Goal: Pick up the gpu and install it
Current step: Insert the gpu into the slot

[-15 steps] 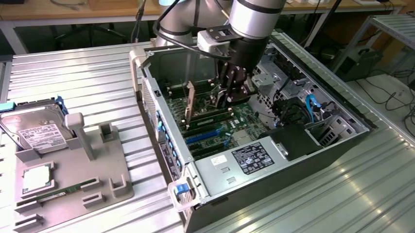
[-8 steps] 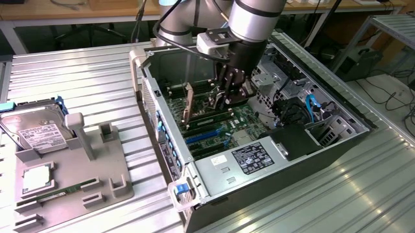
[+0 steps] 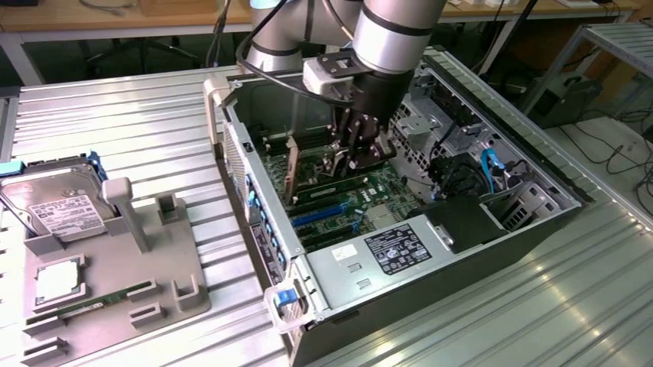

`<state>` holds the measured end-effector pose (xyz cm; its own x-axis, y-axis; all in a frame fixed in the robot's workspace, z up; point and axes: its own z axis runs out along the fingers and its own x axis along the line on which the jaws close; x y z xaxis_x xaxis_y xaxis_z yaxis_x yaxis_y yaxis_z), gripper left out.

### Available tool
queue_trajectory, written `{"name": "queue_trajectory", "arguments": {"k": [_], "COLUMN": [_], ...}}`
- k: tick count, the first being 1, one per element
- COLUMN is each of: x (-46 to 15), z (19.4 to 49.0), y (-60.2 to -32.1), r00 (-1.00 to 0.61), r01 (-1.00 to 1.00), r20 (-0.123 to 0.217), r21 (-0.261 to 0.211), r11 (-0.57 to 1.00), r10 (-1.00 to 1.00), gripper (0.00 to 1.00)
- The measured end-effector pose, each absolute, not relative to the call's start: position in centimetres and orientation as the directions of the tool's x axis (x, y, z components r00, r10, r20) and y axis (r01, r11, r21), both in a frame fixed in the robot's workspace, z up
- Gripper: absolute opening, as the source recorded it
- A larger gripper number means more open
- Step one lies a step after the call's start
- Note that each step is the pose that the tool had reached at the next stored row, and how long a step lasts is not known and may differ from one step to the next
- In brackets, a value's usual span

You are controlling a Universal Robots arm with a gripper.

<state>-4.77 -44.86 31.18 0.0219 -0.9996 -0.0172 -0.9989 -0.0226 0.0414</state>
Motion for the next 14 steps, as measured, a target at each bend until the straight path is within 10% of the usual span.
{"name": "queue_trajectory", "arguments": {"k": [14], "x": [-5.1], "z": [28.9], "y": [-44.9], "r00": [0.018], "r01": [-1.0], "r20": [-0.017], "r21": [0.024], "r11": [-0.019], "r10": [-1.0], "gripper": [0.27]}}
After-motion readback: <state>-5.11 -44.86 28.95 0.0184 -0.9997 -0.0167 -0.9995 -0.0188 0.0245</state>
